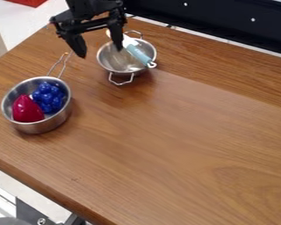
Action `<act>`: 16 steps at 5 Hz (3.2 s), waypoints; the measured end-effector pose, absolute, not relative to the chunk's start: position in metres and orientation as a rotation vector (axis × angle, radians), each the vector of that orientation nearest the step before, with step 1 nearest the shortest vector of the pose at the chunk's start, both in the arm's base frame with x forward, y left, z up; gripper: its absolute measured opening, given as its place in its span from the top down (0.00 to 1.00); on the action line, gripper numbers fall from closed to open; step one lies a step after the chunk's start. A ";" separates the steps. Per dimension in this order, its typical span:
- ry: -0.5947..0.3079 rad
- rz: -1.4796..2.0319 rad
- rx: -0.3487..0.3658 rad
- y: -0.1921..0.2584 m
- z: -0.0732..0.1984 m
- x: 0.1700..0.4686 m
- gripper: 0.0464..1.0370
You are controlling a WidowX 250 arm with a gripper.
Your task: Put the silver bowl to the bottom right of the table.
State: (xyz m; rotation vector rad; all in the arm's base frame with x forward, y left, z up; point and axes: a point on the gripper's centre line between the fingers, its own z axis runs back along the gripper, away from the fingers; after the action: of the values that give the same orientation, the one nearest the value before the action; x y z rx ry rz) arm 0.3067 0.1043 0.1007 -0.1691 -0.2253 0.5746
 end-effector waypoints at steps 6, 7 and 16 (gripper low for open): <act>-0.246 0.784 -0.354 0.111 0.064 0.319 0.04; -0.225 0.787 -0.298 0.107 0.047 0.319 0.04; -0.068 0.670 -0.384 0.077 0.038 0.306 0.99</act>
State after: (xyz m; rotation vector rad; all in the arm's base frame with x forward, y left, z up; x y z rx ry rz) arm 0.3059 0.0768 0.0377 -0.3840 -0.0679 0.6697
